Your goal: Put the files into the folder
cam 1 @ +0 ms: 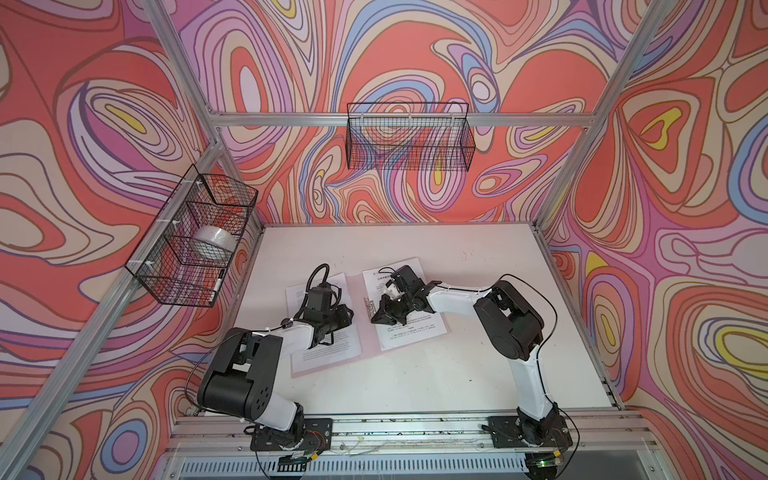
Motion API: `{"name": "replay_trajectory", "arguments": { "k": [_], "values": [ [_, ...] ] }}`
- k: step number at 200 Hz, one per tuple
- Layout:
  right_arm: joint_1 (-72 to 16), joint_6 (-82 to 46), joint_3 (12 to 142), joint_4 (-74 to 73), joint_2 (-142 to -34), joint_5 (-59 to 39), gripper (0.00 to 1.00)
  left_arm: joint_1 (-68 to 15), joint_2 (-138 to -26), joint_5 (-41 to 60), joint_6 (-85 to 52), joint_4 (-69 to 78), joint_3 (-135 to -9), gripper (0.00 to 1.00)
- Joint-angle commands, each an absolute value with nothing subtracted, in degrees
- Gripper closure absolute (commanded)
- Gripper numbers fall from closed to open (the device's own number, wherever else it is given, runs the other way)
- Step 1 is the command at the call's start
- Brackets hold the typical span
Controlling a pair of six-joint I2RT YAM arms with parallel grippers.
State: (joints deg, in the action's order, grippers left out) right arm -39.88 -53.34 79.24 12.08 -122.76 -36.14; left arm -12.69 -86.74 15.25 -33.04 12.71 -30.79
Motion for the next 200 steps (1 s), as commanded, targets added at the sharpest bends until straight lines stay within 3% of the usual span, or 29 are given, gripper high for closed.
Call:
{"name": "replay_trajectory", "arguments": {
  "k": [1,138,200],
  "values": [
    [-39.2,-49.27,78.69,22.86,-127.35,-23.9,1.0,-12.39,-87.89,15.55,-32.52,10.11,-31.73,0.69],
    [-37.26,-45.79,76.54,23.72,-131.98,-22.08,1.0,-12.48,-91.44,13.49,-33.04,5.36,-35.67,0.72],
    [-34.54,-46.68,74.39,19.15,-129.56,-26.92,1.0,-12.74,-93.11,12.97,-32.87,3.34,-37.42,0.74]
  ]
}}
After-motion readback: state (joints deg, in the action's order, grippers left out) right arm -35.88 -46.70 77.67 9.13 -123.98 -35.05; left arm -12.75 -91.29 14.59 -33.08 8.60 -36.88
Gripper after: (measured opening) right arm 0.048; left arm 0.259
